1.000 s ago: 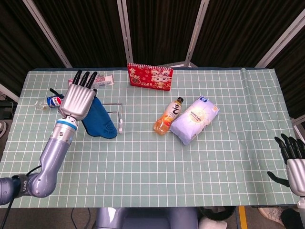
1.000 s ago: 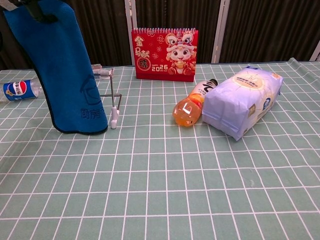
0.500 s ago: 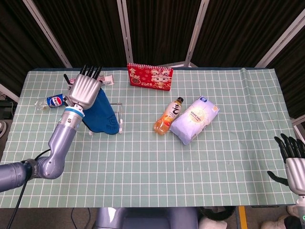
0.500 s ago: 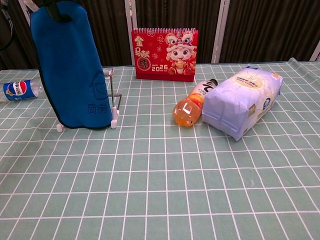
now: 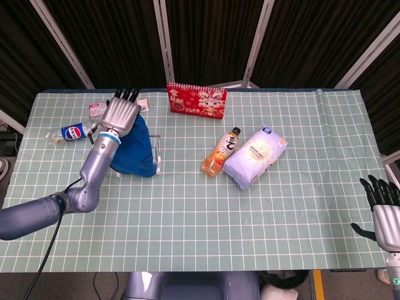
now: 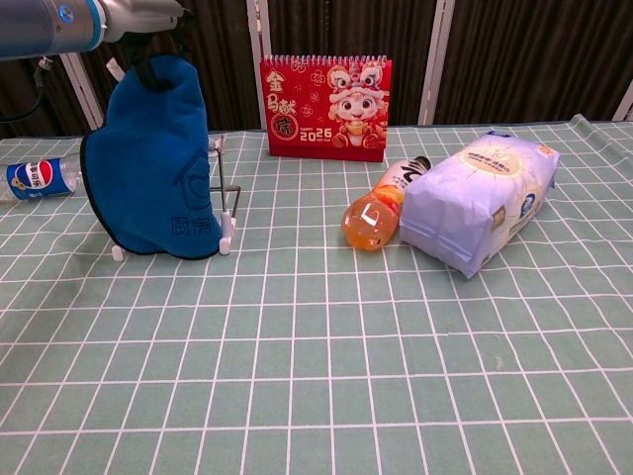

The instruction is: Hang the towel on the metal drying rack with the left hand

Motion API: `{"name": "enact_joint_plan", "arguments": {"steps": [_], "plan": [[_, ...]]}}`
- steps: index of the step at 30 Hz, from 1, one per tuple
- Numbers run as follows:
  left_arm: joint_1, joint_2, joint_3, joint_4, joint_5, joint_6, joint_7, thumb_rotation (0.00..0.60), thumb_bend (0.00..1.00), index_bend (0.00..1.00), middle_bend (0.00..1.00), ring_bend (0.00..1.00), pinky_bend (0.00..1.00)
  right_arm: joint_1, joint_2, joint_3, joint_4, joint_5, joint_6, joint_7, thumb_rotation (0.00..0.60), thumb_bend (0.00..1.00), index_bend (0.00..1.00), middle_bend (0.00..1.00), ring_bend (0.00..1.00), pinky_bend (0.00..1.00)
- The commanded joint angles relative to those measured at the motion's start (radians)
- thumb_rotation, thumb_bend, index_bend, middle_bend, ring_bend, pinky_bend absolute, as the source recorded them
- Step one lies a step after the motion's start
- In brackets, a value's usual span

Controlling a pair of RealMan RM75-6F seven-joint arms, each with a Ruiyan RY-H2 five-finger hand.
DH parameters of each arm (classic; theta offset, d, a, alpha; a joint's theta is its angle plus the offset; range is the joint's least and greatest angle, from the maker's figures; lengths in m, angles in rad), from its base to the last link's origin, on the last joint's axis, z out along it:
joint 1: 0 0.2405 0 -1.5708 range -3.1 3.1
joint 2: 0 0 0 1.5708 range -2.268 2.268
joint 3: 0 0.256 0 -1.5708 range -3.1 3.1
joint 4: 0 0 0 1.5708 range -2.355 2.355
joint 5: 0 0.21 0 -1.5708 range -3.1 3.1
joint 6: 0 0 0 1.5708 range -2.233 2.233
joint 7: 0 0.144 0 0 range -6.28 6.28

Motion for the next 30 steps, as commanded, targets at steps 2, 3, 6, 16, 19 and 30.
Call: {"name": "enact_joint_plan", "arguments": {"steps": [2,3,6,16,19,30], "plan": [[-0.020,-0.068,0.013,0.108,-0.019,-0.066,-0.054,0.600,0.48,0.85,0.00,0.00,0.00,0.001,-0.004,0.003,0.000,0.010,-0.004,-0.007,0.600,0.00,0.07,0.00,0.00,0.00],[-0.022,-0.082,0.017,0.130,-0.025,-0.078,-0.062,0.600,0.48,0.80,0.00,0.00,0.00,0.001,-0.004,0.003,0.001,0.013,-0.005,-0.009,0.600,0.00,0.07,0.00,0.00,0.00],[-0.027,-0.115,0.020,0.174,-0.027,-0.101,-0.090,0.600,0.47,0.43,0.00,0.00,0.00,0.001,-0.005,0.004,0.001,0.019,-0.006,-0.011,0.600,0.00,0.07,0.00,0.00,0.00],[-0.019,-0.146,0.009,0.194,0.018,-0.070,-0.166,0.600,0.12,0.00,0.00,0.00,0.00,-0.002,-0.001,0.004,0.003,0.018,-0.002,-0.002,0.600,0.00,0.07,0.00,0.00,0.00],[-0.010,-0.128,0.007,0.164,0.031,-0.048,-0.178,0.600,0.11,0.00,0.00,0.00,0.00,-0.004,0.001,0.003,0.002,0.012,0.002,0.004,0.600,0.00,0.08,0.00,0.00,0.00],[0.145,0.066,0.010,-0.115,0.236,0.113,-0.357,0.600,0.11,0.00,0.00,0.00,0.00,-0.015,0.011,-0.011,-0.005,-0.030,0.029,0.031,0.600,0.00,0.08,0.00,0.00,0.00]]}}
